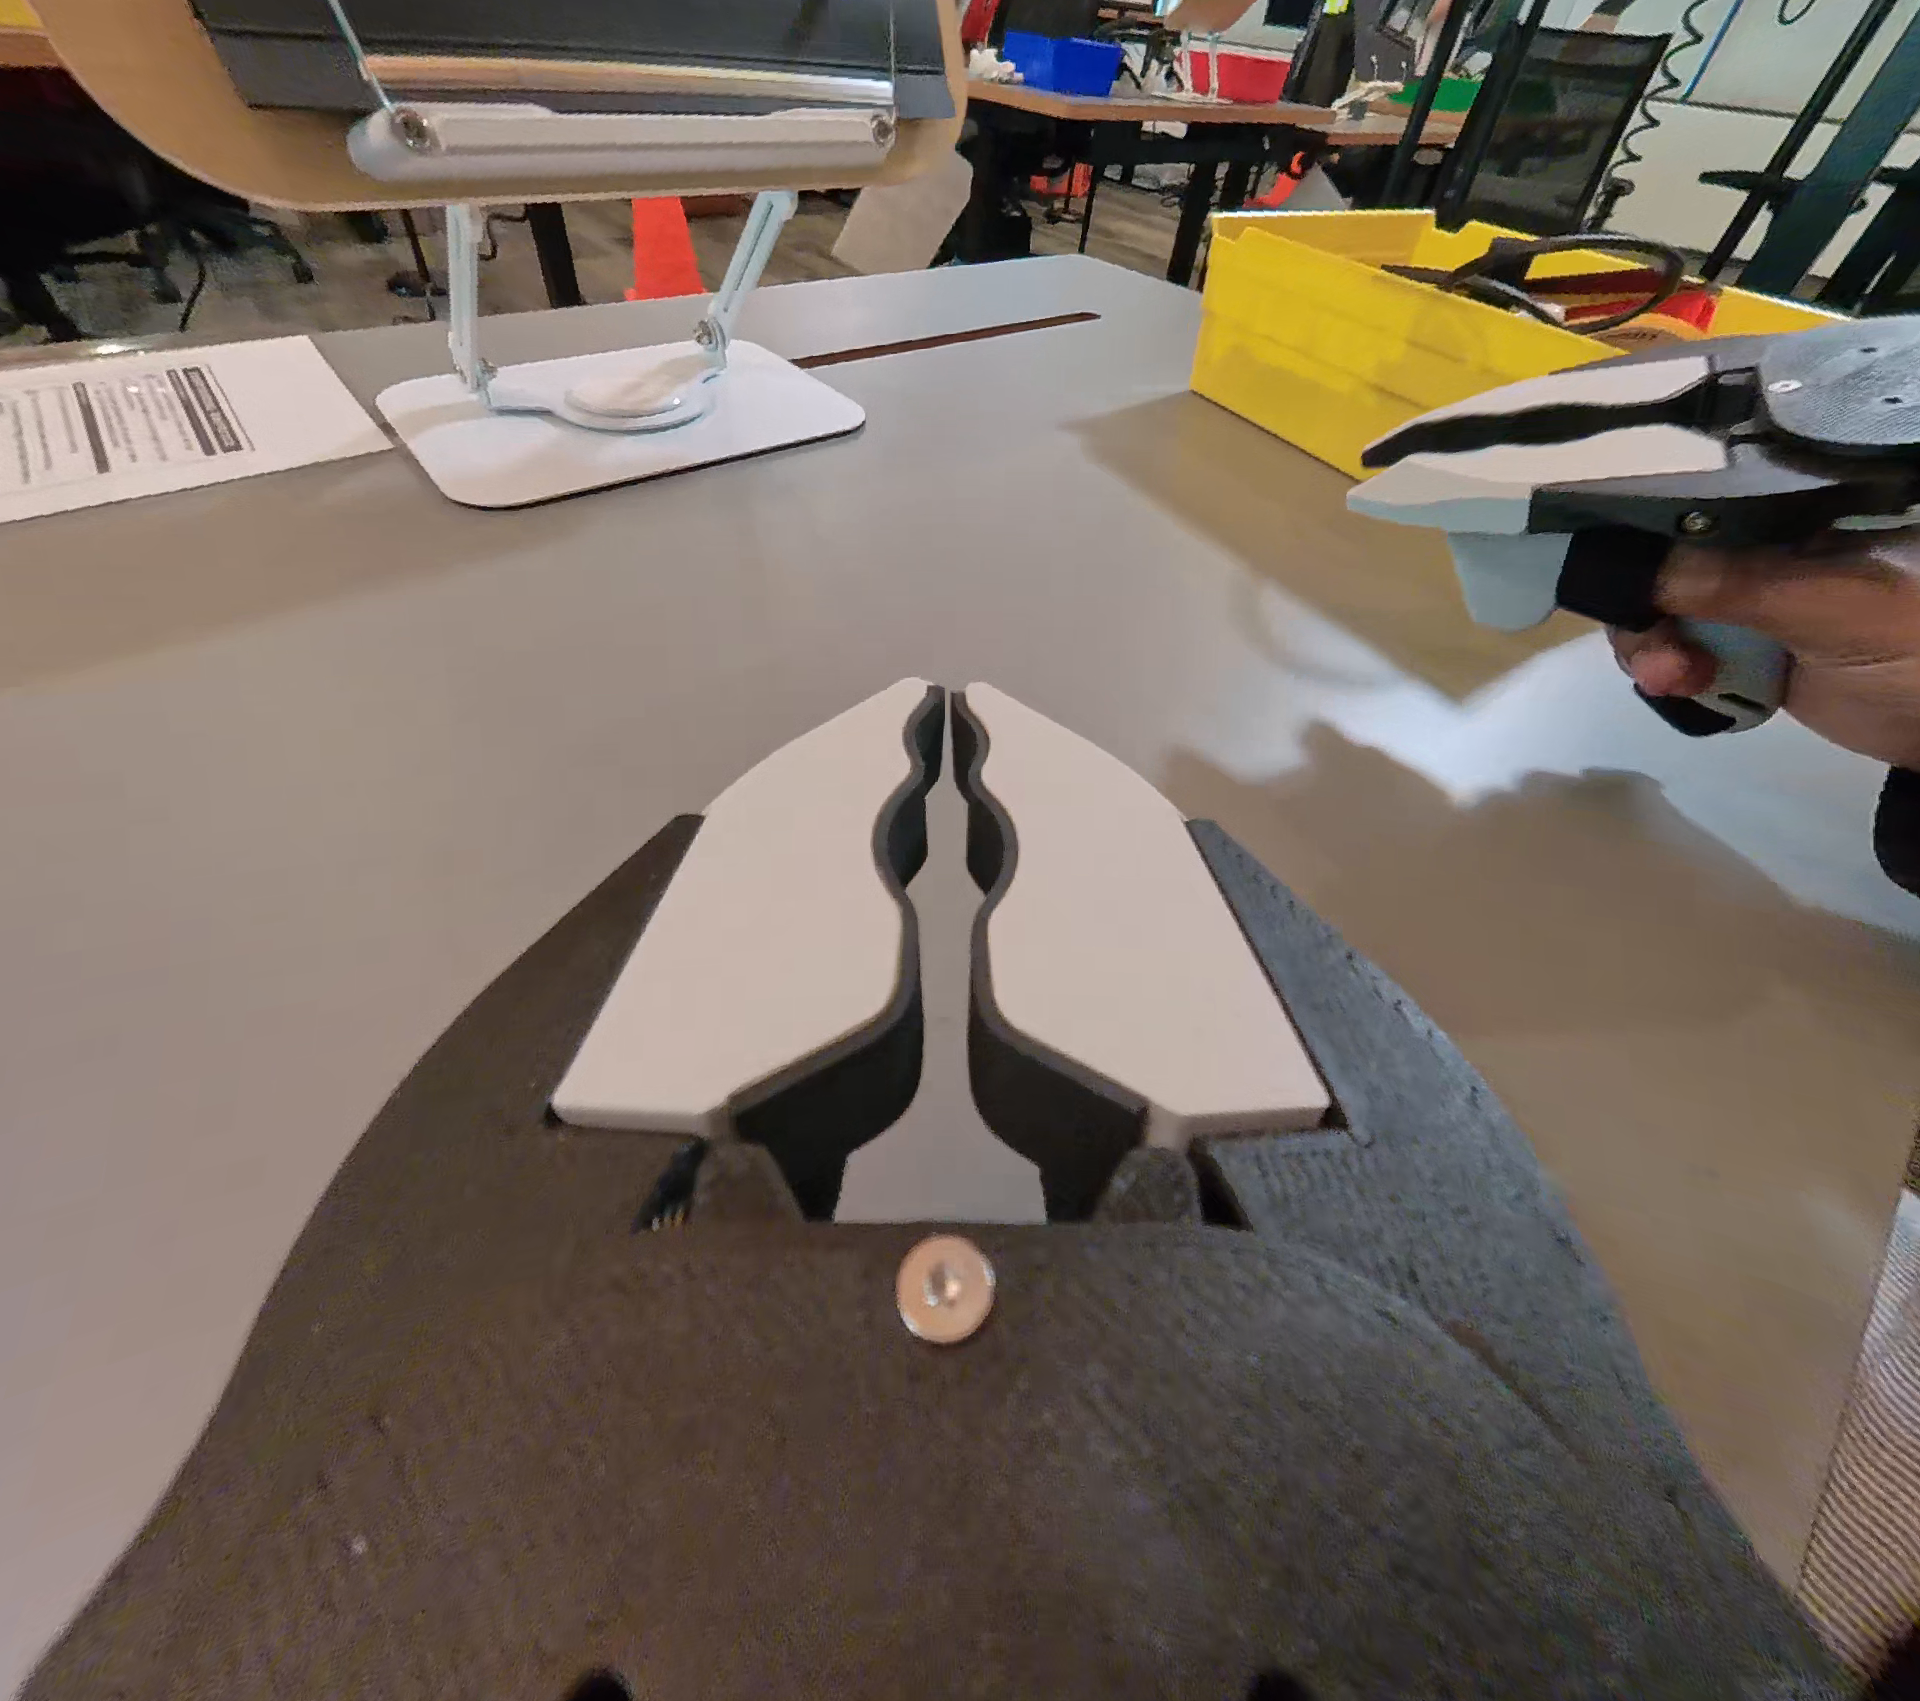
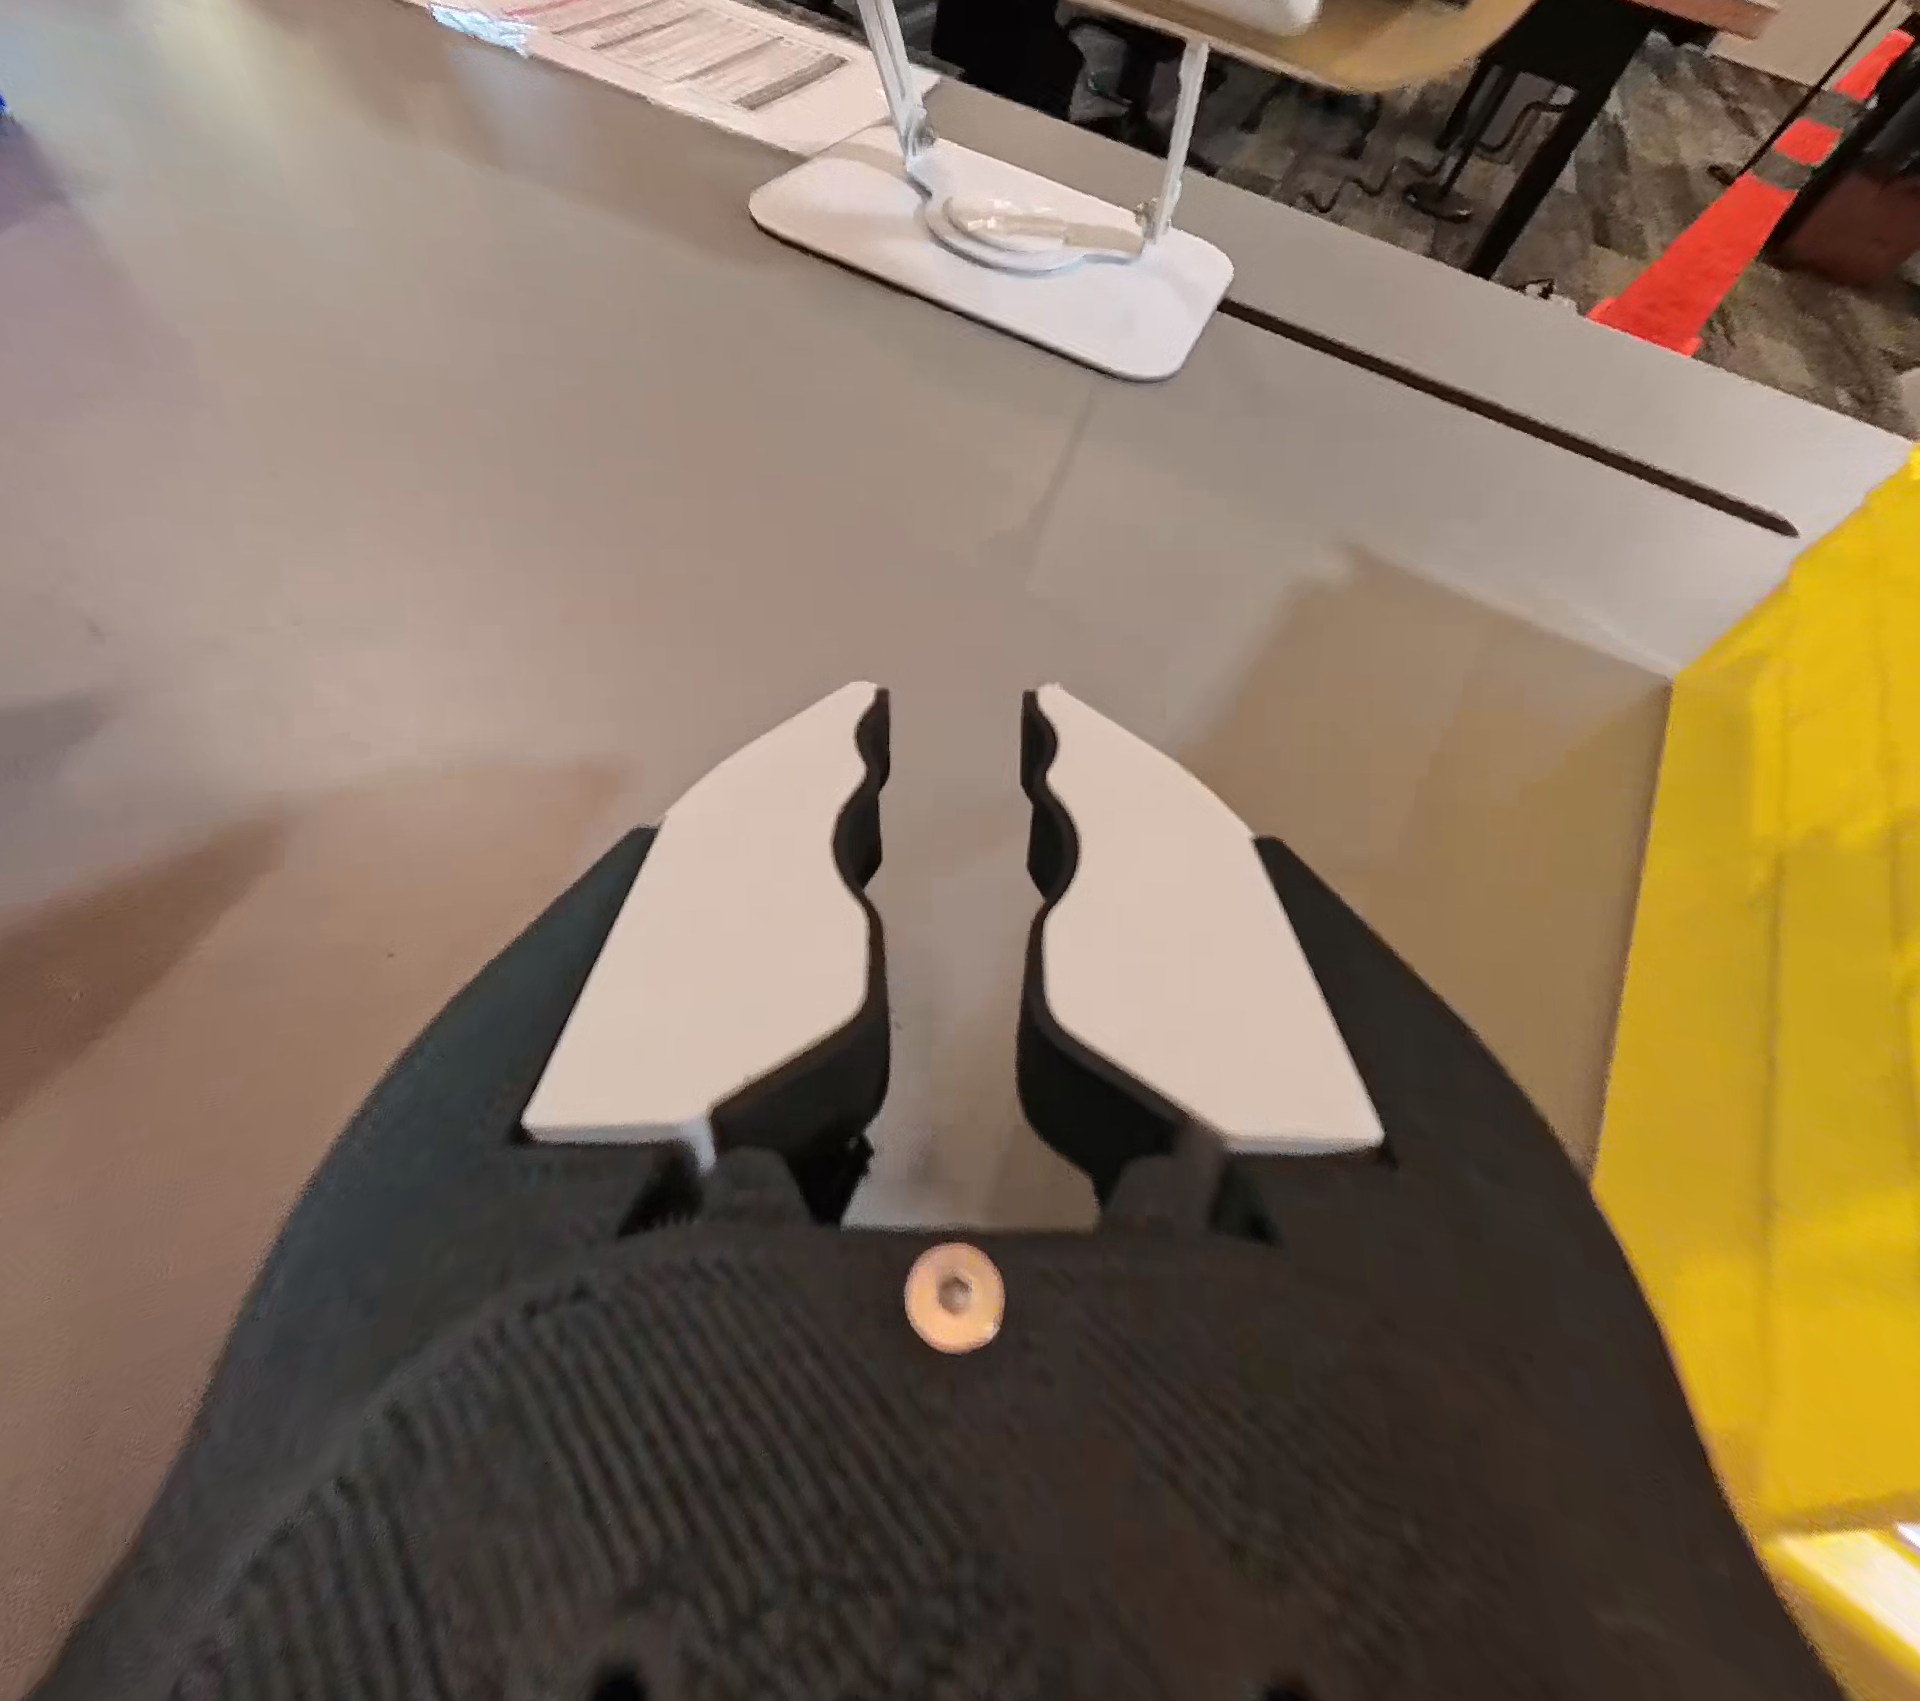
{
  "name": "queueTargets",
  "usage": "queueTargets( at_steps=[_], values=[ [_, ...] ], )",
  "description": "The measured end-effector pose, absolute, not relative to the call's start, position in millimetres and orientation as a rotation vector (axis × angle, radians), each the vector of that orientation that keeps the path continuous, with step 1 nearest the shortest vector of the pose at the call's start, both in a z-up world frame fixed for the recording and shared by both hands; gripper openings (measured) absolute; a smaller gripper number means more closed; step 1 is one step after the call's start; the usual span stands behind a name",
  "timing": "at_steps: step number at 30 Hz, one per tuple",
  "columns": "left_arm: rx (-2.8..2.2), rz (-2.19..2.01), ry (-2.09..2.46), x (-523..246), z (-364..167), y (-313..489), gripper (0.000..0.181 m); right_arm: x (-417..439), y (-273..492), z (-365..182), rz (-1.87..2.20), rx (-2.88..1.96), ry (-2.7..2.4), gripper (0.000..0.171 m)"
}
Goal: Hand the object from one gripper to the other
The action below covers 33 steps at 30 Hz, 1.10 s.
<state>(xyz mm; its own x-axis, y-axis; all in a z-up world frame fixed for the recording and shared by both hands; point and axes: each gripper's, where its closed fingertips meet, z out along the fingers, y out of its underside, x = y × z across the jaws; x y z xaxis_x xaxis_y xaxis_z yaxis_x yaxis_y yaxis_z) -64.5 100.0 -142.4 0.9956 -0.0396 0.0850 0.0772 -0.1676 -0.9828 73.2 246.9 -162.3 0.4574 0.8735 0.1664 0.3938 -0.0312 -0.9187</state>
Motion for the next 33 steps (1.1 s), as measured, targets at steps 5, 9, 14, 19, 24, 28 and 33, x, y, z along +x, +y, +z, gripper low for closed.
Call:
queueTargets(
  at_steps=[5, 9, 14, 19, 24, 28, 33],
  values=[
    [-1.768, 0.052, 0.000, -88, -148, 109, 0.001, 83, 271, -102, 0.568, -1.461, -0.947, 0.014],
    [-1.652, 0.118, 0.043, -102, -121, 116, 0.001, 141, 331, -53, 0.393, -1.367, -0.778, 0.018],
    [-1.676, 0.197, 0.004, -132, -128, 123, 0.000, 232, 376, -31, 0.270, -1.311, -0.505, 0.012],
    [-1.667, 0.191, -0.066, -147, -127, 119, 0.000, 317, 389, -33, 0.056, -1.313, -0.356, 0.016],
    [-1.663, 0.159, -0.080, -146, -127, 122, 0.000, 389, 412, -55, 0.098, -1.373, -0.144, 0.035],
    [-1.677, 0.144, -0.055, -144, -131, 131, 0.000, 406, 422, -72, 0.177, -1.450, -0.067, 0.050],
    [-1.678, 0.104, -0.045, -138, -131, 137, 0.000, 407, 430, -99, 0.176, -1.585, -0.114, 0.050]
  ],
)
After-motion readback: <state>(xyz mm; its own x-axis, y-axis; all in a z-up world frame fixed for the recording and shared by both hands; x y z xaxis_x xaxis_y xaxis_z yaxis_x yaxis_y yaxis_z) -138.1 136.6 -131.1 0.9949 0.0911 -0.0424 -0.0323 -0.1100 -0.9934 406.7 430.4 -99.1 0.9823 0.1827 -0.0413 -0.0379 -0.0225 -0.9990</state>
